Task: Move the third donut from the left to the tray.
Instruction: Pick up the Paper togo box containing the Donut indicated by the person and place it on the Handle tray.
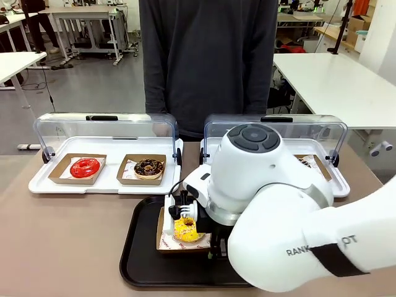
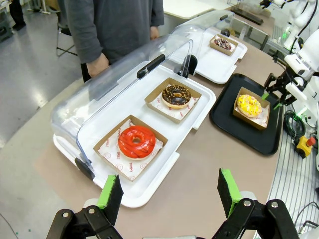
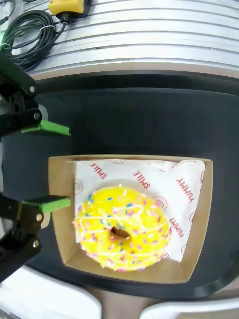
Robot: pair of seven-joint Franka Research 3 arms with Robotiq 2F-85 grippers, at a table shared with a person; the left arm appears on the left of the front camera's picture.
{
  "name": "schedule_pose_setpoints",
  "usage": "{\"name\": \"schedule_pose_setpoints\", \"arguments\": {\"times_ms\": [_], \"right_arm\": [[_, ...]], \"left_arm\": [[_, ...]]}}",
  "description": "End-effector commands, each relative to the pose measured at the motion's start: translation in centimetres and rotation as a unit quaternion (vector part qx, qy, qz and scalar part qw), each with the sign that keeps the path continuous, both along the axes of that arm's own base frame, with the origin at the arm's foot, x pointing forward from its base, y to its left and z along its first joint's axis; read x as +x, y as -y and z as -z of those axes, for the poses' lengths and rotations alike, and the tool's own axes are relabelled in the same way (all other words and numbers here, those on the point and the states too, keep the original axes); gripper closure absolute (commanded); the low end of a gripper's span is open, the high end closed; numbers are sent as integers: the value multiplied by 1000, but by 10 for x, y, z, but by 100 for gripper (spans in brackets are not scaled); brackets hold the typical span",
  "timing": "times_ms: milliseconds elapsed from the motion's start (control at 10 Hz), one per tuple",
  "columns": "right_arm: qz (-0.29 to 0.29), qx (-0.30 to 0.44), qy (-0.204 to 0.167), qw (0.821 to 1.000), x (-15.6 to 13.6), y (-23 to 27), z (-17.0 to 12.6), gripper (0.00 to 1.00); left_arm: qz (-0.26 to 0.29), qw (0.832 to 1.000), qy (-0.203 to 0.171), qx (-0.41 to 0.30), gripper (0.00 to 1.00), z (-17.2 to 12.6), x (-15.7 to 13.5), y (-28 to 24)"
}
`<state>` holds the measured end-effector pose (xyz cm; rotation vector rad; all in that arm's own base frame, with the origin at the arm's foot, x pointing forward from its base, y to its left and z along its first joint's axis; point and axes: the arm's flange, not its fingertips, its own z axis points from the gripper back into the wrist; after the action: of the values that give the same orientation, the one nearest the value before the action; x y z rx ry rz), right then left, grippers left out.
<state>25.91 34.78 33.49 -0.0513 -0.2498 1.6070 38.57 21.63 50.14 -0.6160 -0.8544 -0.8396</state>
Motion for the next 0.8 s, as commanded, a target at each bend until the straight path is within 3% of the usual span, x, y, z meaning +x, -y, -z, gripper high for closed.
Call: {"name": "schedule_pose_setpoints", "arguments": {"times_ms": [0,300,400,500,700], "right_arm": [[4,3,-3,1000,-19,29,-28,0],[-5,23,1,1000,-17,41,-53,0],[-32,39,-1,999,-16,44,-57,0],[8,10,20,1000,-3,15,-53,0],[8,10,20,1000,-3,15,-53,0]], "left_arm": [[0,1000,0,-1,0,-1,-1,1],[0,1000,0,-1,0,-1,-1,1],[0,1000,0,-1,0,-1,-1,1],[0,1000,0,-1,0,-1,-1,1],[0,1000,0,-1,0,-1,-1,1]]}}
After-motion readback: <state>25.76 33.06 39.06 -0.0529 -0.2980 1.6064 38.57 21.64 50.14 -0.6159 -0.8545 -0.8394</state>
